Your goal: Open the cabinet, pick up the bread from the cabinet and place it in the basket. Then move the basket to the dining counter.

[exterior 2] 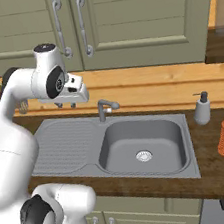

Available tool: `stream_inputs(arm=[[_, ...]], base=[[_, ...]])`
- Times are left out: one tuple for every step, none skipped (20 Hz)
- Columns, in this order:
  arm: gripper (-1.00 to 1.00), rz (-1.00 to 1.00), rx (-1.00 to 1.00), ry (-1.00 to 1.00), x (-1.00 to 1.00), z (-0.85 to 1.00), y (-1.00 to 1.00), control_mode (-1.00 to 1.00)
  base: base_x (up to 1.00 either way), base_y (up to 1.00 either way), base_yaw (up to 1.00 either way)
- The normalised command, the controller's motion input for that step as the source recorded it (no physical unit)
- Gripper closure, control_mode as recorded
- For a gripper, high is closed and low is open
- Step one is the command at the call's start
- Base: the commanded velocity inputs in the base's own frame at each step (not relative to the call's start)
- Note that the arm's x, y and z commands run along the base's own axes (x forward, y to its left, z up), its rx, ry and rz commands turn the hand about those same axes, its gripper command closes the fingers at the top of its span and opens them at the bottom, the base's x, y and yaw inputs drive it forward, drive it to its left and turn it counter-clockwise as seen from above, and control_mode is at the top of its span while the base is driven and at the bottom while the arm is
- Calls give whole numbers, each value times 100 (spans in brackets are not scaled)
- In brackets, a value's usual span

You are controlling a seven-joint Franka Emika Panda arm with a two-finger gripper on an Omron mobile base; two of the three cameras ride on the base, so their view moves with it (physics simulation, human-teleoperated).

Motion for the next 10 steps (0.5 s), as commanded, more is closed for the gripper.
stream_inputs(arm=[[-100, 0, 0, 0, -11, 0, 0, -100], [-100, 0, 0, 0, -29, 0, 0, -100], [-100, 0, 0, 0, -47, 0, 0, -100], [-100, 1, 0, -26, -70, 0, 0, -100], [-100, 0, 0, -45, -70, 11, 0, -100], [-100, 0, 0, -53, -71, 29, 0, -100], [-100, 0, 0, -52, -54, 60, 0, -100], [-100, 0, 0, -49, -29, 81, 0, -100], [-100, 0, 0, -49, -29, 100, 0, -100], [-100, -1, 1, -49, -24, 100, 1, -100]], base=[[0, 0, 0], [0, 0, 0], [0, 0, 0], [0, 0, 0], [0, 0, 0], [0, 0, 0], [0, 0, 0], [0, 0, 0], [0, 0, 0], [0, 0, 0]])
